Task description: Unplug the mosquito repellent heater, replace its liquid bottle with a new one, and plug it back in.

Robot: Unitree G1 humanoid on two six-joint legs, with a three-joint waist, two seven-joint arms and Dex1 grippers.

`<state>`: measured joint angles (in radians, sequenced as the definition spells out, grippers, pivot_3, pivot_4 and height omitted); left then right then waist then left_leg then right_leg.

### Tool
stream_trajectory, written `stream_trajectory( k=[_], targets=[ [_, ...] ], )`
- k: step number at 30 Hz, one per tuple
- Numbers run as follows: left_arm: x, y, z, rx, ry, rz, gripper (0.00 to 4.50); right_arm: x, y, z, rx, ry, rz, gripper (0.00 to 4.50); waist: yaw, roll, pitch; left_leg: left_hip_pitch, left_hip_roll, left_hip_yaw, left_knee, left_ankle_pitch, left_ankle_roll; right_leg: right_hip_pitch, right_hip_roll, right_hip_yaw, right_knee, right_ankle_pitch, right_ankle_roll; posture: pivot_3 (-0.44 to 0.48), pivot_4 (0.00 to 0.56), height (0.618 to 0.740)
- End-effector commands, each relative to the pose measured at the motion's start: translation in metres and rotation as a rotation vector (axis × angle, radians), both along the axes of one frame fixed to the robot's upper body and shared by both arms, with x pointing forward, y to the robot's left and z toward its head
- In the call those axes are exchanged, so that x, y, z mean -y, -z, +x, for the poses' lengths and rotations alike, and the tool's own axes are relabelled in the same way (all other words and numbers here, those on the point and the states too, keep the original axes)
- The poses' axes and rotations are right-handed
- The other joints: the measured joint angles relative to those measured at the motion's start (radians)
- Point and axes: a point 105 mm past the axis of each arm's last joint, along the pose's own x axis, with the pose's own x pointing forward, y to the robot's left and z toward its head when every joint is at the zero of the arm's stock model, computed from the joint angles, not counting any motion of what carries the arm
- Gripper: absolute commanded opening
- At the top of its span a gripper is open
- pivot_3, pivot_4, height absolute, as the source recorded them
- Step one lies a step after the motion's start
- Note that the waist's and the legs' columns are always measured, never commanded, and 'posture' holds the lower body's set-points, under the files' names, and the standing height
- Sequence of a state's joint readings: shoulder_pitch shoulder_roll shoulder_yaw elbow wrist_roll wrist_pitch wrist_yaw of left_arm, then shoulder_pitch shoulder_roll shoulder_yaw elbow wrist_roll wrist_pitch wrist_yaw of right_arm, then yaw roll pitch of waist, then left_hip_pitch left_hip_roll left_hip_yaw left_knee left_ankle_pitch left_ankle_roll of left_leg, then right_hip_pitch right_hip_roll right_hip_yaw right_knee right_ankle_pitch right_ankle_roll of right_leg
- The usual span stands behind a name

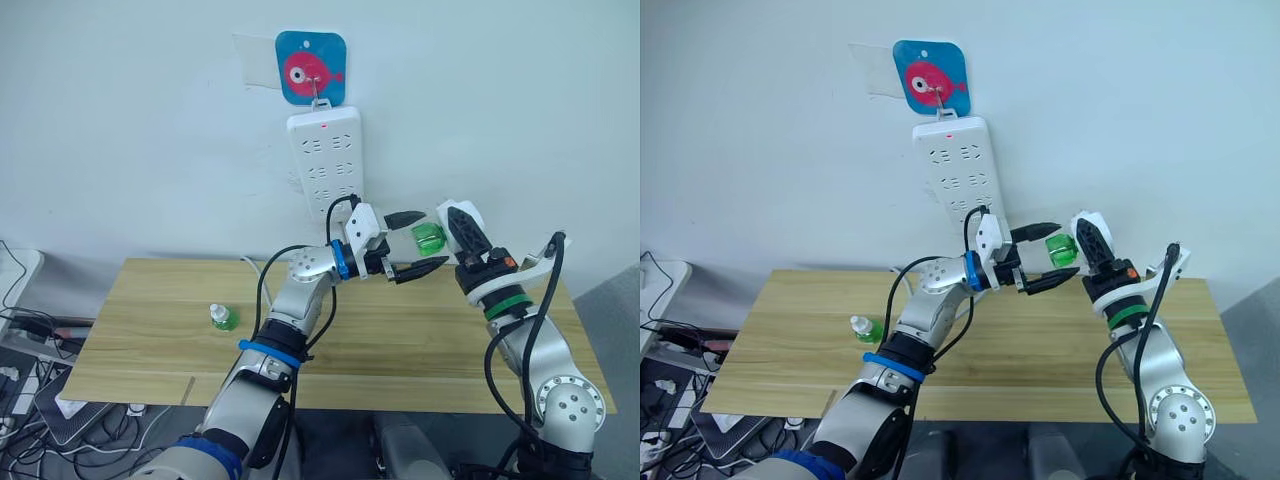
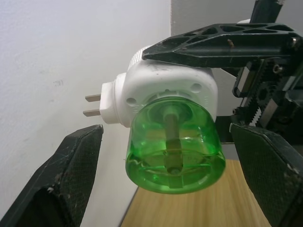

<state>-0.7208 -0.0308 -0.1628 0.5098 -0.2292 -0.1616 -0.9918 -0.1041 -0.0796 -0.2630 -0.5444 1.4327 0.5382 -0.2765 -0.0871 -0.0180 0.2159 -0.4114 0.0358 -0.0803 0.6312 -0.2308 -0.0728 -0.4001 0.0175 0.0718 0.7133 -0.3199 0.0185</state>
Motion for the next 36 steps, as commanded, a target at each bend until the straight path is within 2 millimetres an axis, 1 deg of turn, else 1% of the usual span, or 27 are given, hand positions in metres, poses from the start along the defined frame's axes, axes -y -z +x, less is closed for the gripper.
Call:
stream_trajectory(
  k=[1,2,3,6,7,14,16,18,19,21,24,26,28,31,33,36],
  targets=[
    [0.002,-0.015,-0.001,0.041,0.008,-0.038,3.9,-0.001,-0.016,-0.007,0.069,-0.004,0.01,3.04,0.0,0.0,0.0,0.0,0.0,0.0,0.0,0.0,0.0,0.0,0.0,0.0,0.0,0.0,0.0,-0.093,0.167,0.74],
    [0.002,-0.014,-0.001,0.039,0.011,-0.035,3.65,0.0,-0.016,-0.007,0.07,-0.002,0.016,3.04,0.0,0.0,0.0,0.0,0.0,0.0,0.0,0.0,0.0,0.0,0.0,0.0,0.0,0.0,0.0,-0.094,0.166,0.74],
    [0.002,-0.014,-0.002,0.038,0.014,-0.033,3.26,0.0,-0.016,-0.007,0.071,-0.001,0.019,3.04,0.0,0.0,0.0,0.0,0.0,0.0,0.0,0.0,0.0,0.0,0.0,0.0,0.0,0.0,0.0,-0.094,0.166,0.74],
    [0.003,-0.014,-0.002,0.036,0.02,-0.032,2.35,0.0,-0.017,-0.007,0.073,-0.002,0.02,3.04,0.0,0.0,0.0,0.0,0.0,0.0,0.0,0.0,0.0,0.0,0.0,0.0,0.0,0.0,0.0,-0.094,0.166,0.74],
    [0.003,-0.013,-0.002,0.035,0.02,-0.031,2.25,-0.001,-0.017,-0.007,0.073,-0.002,0.02,3.04,-0.001,0.0,0.0,0.0,0.0,0.0,0.0,0.0,0.0,0.0,0.0,0.0,0.0,0.0,0.0,-0.094,0.166,0.74],
    [0.002,-0.012,-0.002,0.043,0.02,-0.016,2.25,-0.002,-0.016,-0.009,0.066,-0.014,0.004,3.04,-0.001,0.0,0.0,0.0,0.0,0.0,0.0,0.0,0.0,0.0,0.0,0.0,0.0,0.0,0.0,-0.099,0.167,0.74],
    [0.0,-0.011,-0.004,0.064,0.047,0.007,2.25,-0.002,-0.011,-0.01,0.038,-0.033,-0.023,3.79,-0.001,0.0,0.0,0.0,-0.001,0.0,0.0,0.0,0.0,0.0,0.0,0.0,0.0,0.0,0.0,-0.099,0.168,0.74],
    [-0.005,-0.011,-0.006,0.077,0.076,0.029,2.25,-0.002,-0.006,-0.013,0.012,-0.079,-0.049,4.39,-0.001,0.0,0.0,0.0,-0.001,0.0,0.0,0.0,0.0,0.0,0.0,0.0,0.0,0.0,0.0,-0.1,0.168,0.74],
    [-0.007,-0.01,-0.006,0.079,0.09,0.039,2.25,0.0,-0.005,-0.014,-0.001,-0.103,-0.065,4.45,-0.002,0.0,0.0,0.0,-0.001,0.0,0.0,0.0,0.0,0.0,0.0,0.0,0.001,0.0,0.0,-0.1,0.169,0.74],
    [-0.013,-0.008,-0.007,0.09,0.124,0.067,2.25,0.008,-0.004,-0.015,-0.026,-0.145,-0.104,4.45,-0.002,0.0,0.0,0.0,-0.001,0.0,0.001,0.0,0.0,0.0,0.0,0.0,0.001,0.0,0.0,-0.095,0.168,0.74],
    [-0.022,-0.004,-0.012,0.123,0.185,0.114,2.25,0.016,-0.01,-0.015,-0.061,-0.227,-0.129,4.45,-0.001,0.0,0.0,0.0,-0.002,0.0,0.003,0.0,0.0,0.001,-0.001,0.0,0.001,0.0,0.0,-0.092,0.171,0.74],
    [-0.028,-0.001,-0.018,0.159,0.231,0.15,2.25,0.015,-0.011,-0.018,-0.09,-0.316,-0.142,4.45,-0.002,0.0,0.0,0.0,-0.002,0.0,0.003,0.0,0.0,0.002,-0.001,0.0,0.001,0.001,0.001,-0.089,0.171,0.74],
    [-0.033,0.002,-0.022,0.175,0.267,0.174,2.25,0.011,-0.008,-0.021,-0.095,-0.406,-0.173,4.45,-0.002,0.0,0.0,0.0,-0.002,0.0,0.004,0.0,0.0,0.002,-0.001,0.0,0.001,0.001,0.001,-0.084,0.173,0.74],
    [-0.04,0.006,-0.028,0.209,0.314,0.207,2.25,0.008,0.003,-0.026,-0.129,-0.531,-0.237,4.45,0.0,0.0,0.0,0.001,-0.002,-0.001,0.004,0.001,0.001,0.004,-0.001,0.0,0.001,0.001,0.001,-0.07,0.175,0.74],
    [-0.04,0.007,-0.03,0.221,0.328,0.215,2.25,0.009,0.008,-0.025,-0.16,-0.568,-0.259,4.45,0.002,0.0,0.0,0.002,-0.002,-0.001,0.004,0.001,0.001,0.005,-0.001,0.0,0.0,0.001,0.001,-0.056,0.178,0.74],
    [-0.039,0.007,-0.033,0.239,0.339,0.221,2.25,0.005,0.007,-0.028,-0.145,-0.661,-0.265,4.45,0.003,0.0,0.0,0.002,-0.003,-0.001,0.006,0.001,0.001,0.006,-0.001,0.0,0.0,0.001,0.002,-0.031,0.184,0.74]
  ],
)
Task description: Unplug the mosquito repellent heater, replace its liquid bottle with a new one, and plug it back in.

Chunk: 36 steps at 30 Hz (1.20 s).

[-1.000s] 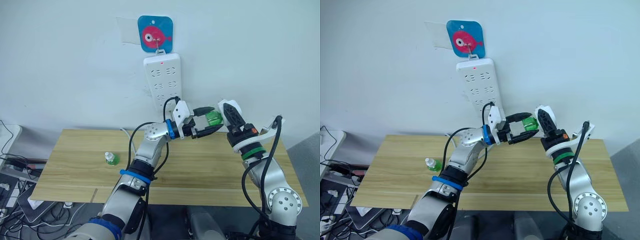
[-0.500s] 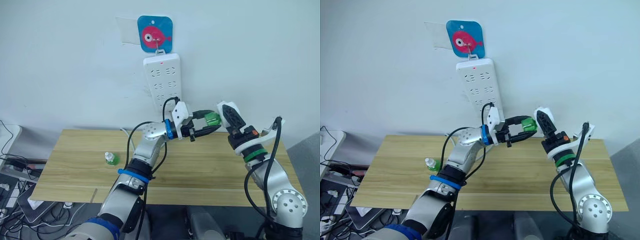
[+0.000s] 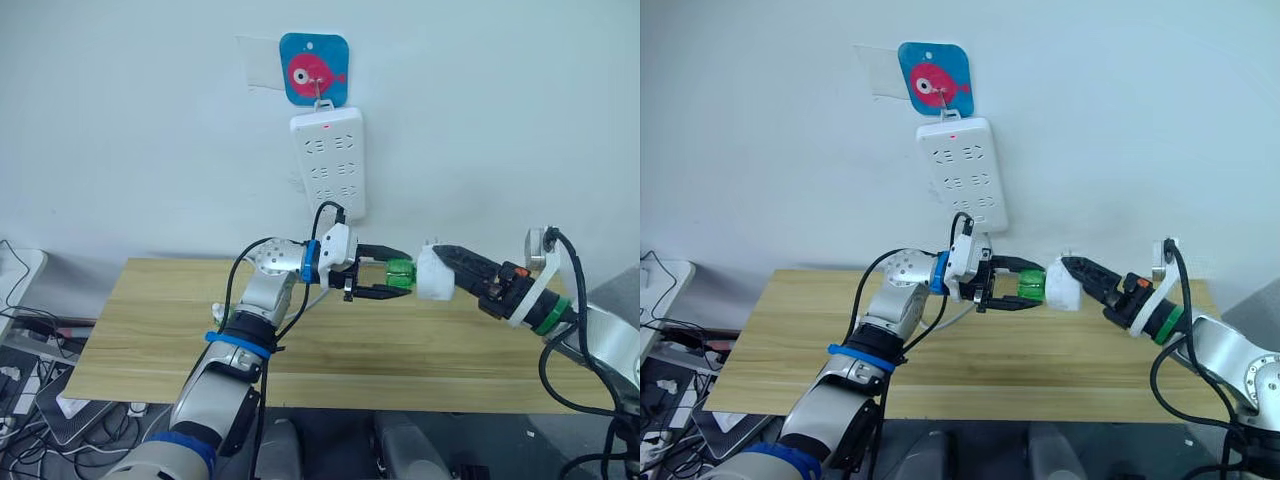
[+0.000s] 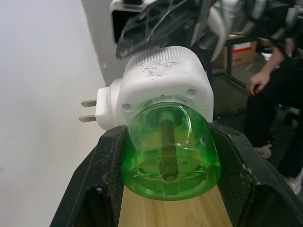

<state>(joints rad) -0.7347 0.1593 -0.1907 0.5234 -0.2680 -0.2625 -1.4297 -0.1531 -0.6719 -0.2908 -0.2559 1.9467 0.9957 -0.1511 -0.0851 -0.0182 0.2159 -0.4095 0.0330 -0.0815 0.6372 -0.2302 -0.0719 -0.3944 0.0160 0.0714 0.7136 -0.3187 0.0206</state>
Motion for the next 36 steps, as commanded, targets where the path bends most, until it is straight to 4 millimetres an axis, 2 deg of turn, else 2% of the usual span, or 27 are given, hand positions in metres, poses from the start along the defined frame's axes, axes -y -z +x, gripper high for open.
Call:
stream_trajectory(
  k=[1,7,22,25,27,28,33,36],
  targets=[
    [0.004,-0.009,-0.008,0.067,0.036,-0.026,2.25,-0.01,-0.009,-0.01,0.029,-0.163,0.015,4.45,0.002,0.0,0.0,0.0,0.0,0.0,0.0,0.0,0.0,0.0,0.0,0.0,0.0,0.0,0.0,-0.027,0.184,0.74],
    [0.002,-0.006,-0.011,0.107,0.039,-0.014,2.25,-0.009,-0.006,-0.02,-0.018,-0.326,-0.003,4.45,0.008,0.0,0.0,0.0,0.0,-0.001,0.002,0.0,0.0,0.003,0.0,-0.001,-0.001,0.0,0.001,-0.007,0.184,0.74],
    [0.003,-0.003,-0.016,0.146,0.072,0.0,2.25,-0.006,-0.01,-0.024,-0.065,-0.451,-0.02,4.45,0.03,-0.001,0.0,0.0,0.0,-0.001,0.004,-0.001,0.001,0.003,0.0,-0.001,-0.002,0.0,0.001,-0.005,0.188,0.74],
    [0.005,-0.003,-0.016,0.155,0.077,0.003,2.25,-0.007,-0.009,-0.024,-0.07,-0.446,-0.026,3.83,0.03,-0.001,0.0,0.0,0.0,-0.001,0.004,-0.001,0.002,0.003,0.0,-0.001,-0.002,0.0,0.001,-0.012,0.186,0.74],
    [0.006,-0.003,-0.016,0.157,0.079,0.003,2.25,-0.007,-0.008,-0.025,-0.068,-0.449,-0.026,3.12,0.03,-0.001,0.0,0.0,0.0,-0.001,0.004,-0.001,0.002,0.003,0.0,-0.001,-0.002,0.0,0.001,-0.012,0.186,0.74],
    [0.007,-0.004,-0.016,0.158,0.08,0.002,2.25,-0.008,-0.008,-0.025,-0.067,-0.45,-0.025,3.02,0.03,-0.001,0.0,0.0,0.0,-0.001,0.004,-0.001,0.002,0.003,0.0,-0.001,-0.002,0.0,0.001,-0.012,0.186,0.74],
    [0.01,-0.004,-0.016,0.161,0.087,0.0,2.25,-0.01,-0.008,-0.026,-0.058,-0.447,-0.025,3.02,0.03,-0.001,0.0,0.0,0.0,-0.001,0.004,-0.001,0.002,0.003,0.0,-0.001,-0.002,0.0,0.001,-0.02,0.183,0.74],
    [0.011,-0.006,-0.016,0.036,0.093,0.004,2.25,-0.01,-0.01,-0.028,-0.048,-0.446,-0.053,3.02,0.03,-0.001,0.0,0.0,0.0,-0.001,0.004,-0.001,0.002,0.003,0.0,-0.001,-0.002,0.0,0.001,-0.026,0.181,0.74]
  ],
)
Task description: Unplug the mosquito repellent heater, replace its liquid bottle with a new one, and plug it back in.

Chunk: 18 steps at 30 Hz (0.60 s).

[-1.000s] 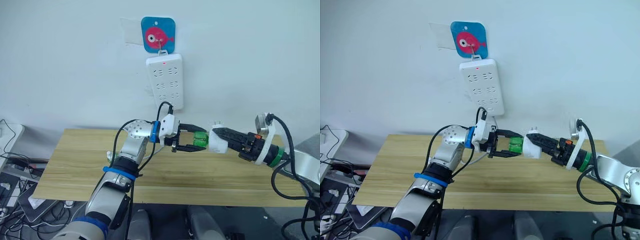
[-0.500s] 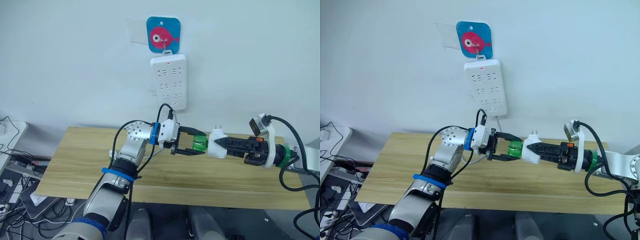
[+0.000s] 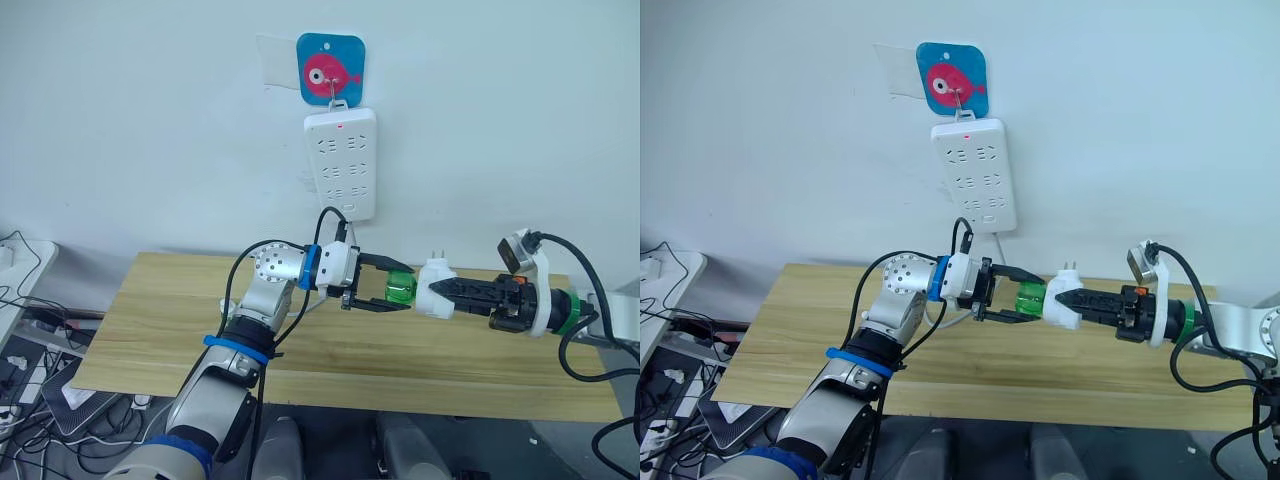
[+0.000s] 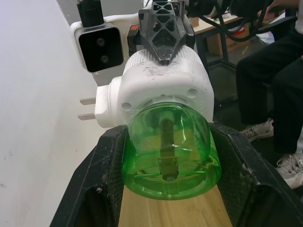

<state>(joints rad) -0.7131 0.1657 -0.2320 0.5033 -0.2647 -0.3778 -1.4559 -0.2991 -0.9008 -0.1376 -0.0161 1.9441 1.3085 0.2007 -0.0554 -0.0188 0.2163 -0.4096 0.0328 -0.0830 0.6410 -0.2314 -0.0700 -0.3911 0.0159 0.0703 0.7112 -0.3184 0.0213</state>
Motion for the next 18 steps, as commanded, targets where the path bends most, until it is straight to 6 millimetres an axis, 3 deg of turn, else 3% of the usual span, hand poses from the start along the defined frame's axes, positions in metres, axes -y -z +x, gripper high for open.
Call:
stream_trajectory(
  k=[1,5,9,11,13,18],
  targets=[
    [0.008,-0.009,-0.002,-0.16,0.036,0.015,2.25,-0.008,-0.016,-0.01,0.074,-0.059,-0.009,3.02,0.0,0.0,0.0,0.0,0.0,0.0,0.0,0.0,0.0,0.0,0.0,0.0,0.0,0.0,0.0,-0.026,0.181,0.74],
    [0.002,-0.008,-0.004,-0.682,0.072,0.178,2.25,-0.008,-0.02,-0.015,0.096,-0.09,-0.037,3.02,-0.004,0.0,0.0,-0.001,0.0,-0.001,0.0,0.0,0.0,0.0,0.0,-0.001,0.0,0.0,0.001,-0.025,0.178,0.74],
    [-0.001,-0.03,-0.004,-1.251,0.161,0.226,2.25,-0.009,-0.021,-0.019,0.099,-0.116,-0.054,3.02,-0.009,0.0,0.0,-0.001,0.0,-0.004,0.001,0.0,0.0,0.0,0.0,-0.004,0.0,-0.003,0.005,-0.026,0.18,0.74],
    [0.001,-0.035,0.002,-1.415,0.166,0.213,2.25,-0.009,-0.021,-0.018,0.097,-0.112,-0.057,3.02,-0.011,0.0,0.0,-0.002,0.0,-0.005,0.002,0.0,0.001,0.0,0.0,-0.005,0.0,-0.003,0.006,-0.026,0.18,0.74],
    [0.0,-0.034,-0.004,-1.419,0.194,0.241,2.25,-0.008,-0.021,-0.017,0.099,-0.107,-0.055,3.02,-0.013,0.0,0.0,-0.002,-0.001,-0.005,0.002,-0.001,0.001,0.0,0.0,-0.005,0.0,-0.004,0.006,-0.026,0.18,0.74],
    [0.0,-0.04,-0.005,-1.4,0.233,0.214,3.89,-0.007,-0.021,-0.011,0.101,-0.071,-0.054,3.02,-0.016,0.0,0.001,-0.002,0.0,-0.005,0.002,-0.001,0.002,0.0,0.0,-0.005,-0.001,-0.002,0.003,-0.049,0.179,0.74]
  ],
)
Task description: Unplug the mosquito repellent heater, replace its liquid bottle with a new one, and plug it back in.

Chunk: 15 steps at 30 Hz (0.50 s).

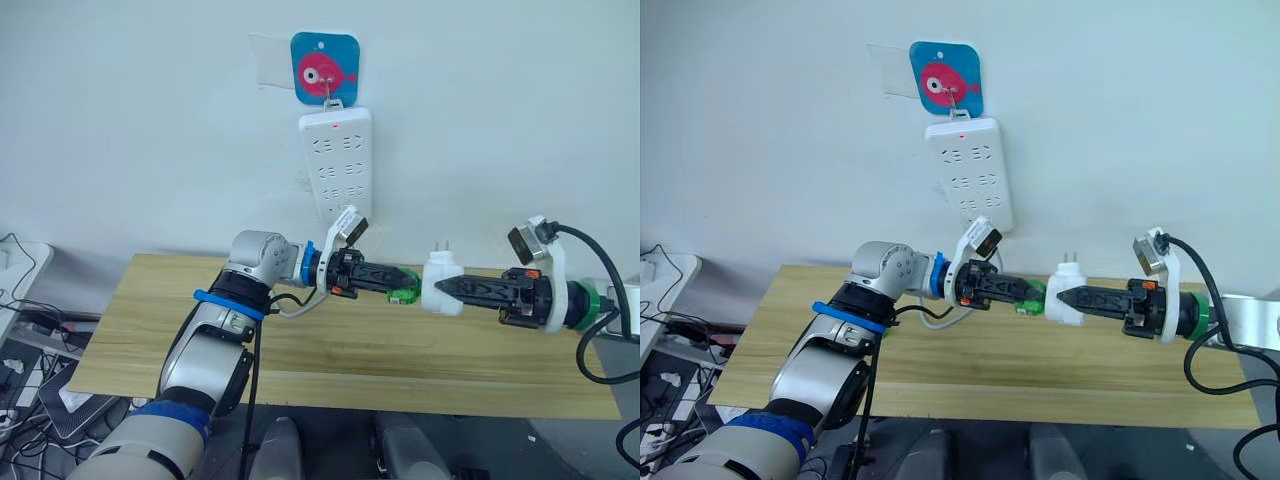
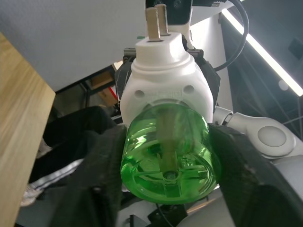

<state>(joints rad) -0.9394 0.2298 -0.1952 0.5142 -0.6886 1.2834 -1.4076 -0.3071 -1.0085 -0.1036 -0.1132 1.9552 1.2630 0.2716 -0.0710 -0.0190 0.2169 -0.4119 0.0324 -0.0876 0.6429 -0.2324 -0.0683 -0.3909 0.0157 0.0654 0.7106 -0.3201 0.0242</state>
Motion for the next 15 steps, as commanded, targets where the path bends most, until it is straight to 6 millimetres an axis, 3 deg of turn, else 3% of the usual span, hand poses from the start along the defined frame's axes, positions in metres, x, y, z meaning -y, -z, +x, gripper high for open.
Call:
stream_trajectory(
  k=[1,2,7,11,13,15],
  targets=[
    [0.002,-0.02,0.0,0.038,0.013,-0.092,4.2,-0.001,-0.004,0.0,0.018,0.007,0.003,3.02,0.0,0.0,0.0,0.0,0.0,0.0,0.0,0.0,0.0,0.0,0.0,0.0,0.0,0.0,0.0,-0.049,0.179,0.74],
    [0.002,-0.019,0.002,0.054,0.002,-0.09,4.49,-0.001,-0.004,0.0,0.019,0.008,0.006,3.02,0.0,0.0,0.0,0.0,0.0,0.001,0.001,0.0,0.0,0.0,-0.001,0.0,0.0,0.0,0.0,-0.051,0.178,0.74],
    [-0.001,-0.021,0.021,0.317,-0.114,-0.076,4.49,0.004,-0.006,0.0,0.022,0.021,0.02,3.02,0.0,0.0,0.0,0.0,-0.001,0.001,0.002,0.0,0.0,0.0,-0.001,0.001,0.0,-0.001,0.003,-0.057,0.176,0.74],
    [-0.005,-0.038,0.025,0.797,-0.173,-0.113,4.49,0.013,-0.01,0.005,0.02,0.06,0.038,3.02,0.002,0.0,0.0,0.0,-0.001,0.002,0.001,0.0,0.0,0.0,-0.001,0.002,0.0,0.0,0.001,-0.049,0.177,0.74],
    [-0.008,-0.049,0.019,0.95,-0.202,-0.207,4.49,0.022,-0.012,0.011,0.014,0.099,0.061,3.02,0.006,0.0,0.0,0.0,-0.001,0.003,0.001,0.0,-0.001,0.0,-0.001,0.003,-0.001,0.001,0.0,-0.049,0.177,0.74],
    [-0.012,-0.048,0.01,1.17,-0.222,-0.275,4.49,0.03,-0.013,0.015,0.001,0.127,0.085,3.02,0.012,0.0,0.0,0.0,-0.001,0.005,0.001,0.0,-0.001,0.0,-0.002,0.004,-0.002,0.001,0.001,-0.044,0.177,0.74]
  ],
)
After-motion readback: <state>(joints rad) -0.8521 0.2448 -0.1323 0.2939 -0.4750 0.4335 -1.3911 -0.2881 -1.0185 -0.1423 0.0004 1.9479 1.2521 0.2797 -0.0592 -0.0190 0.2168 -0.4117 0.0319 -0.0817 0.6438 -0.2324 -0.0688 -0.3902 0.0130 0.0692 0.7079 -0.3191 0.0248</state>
